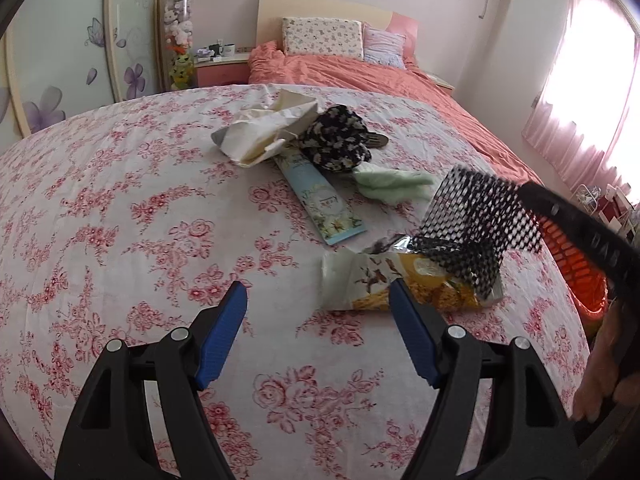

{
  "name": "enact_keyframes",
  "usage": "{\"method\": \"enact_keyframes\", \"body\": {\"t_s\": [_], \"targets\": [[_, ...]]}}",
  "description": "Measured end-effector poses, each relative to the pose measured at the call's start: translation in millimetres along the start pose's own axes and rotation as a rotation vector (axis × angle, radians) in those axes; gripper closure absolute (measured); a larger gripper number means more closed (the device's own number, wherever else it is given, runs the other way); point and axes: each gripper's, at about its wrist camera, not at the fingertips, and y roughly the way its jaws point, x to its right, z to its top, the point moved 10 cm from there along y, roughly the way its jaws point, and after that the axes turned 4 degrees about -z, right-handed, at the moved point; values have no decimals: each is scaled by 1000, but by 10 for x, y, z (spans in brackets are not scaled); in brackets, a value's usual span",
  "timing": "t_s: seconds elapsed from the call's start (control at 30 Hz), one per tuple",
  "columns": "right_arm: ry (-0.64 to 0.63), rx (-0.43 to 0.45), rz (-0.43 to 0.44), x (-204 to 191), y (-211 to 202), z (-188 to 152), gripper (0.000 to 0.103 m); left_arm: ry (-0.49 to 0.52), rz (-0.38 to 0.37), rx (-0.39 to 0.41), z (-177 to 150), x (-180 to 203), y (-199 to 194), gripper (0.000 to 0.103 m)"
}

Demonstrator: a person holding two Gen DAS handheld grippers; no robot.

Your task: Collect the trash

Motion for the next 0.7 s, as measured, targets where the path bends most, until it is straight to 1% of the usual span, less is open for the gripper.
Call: {"method": "enact_keyframes", "body": {"t_s": [0.1,0.2,0.3,0.4,0.43,0.47,0.53,0.57,0.6,0.7], "targets": [[34,-6,-65,270,60,11,98,9,-10,-5,18,73,33,30],[66,-58,-123,520,203,-93,98,21,-26,-14,36,173,81,29],[54,-96,-134,592,310,-191,98,46,-26,-21,60,279,152,24],[36,-124,-98,543,390,-274,96,72,-16,-36,59,387,253,22],[36,-129,-88,527,402,-281,93,78,-11,-40,53,404,278,22],[40,-135,-76,509,414,-291,90,85,11,-46,49,407,321,22],[44,-146,-54,469,425,-302,76,80,29,-52,30,372,345,22],[39,-148,-55,463,444,-302,65,66,33,-52,26,332,353,22],[30,-151,-60,450,466,-306,59,58,39,-52,27,309,342,22],[12,-180,-69,446,560,-359,56,41,66,-49,48,211,333,22]]}}
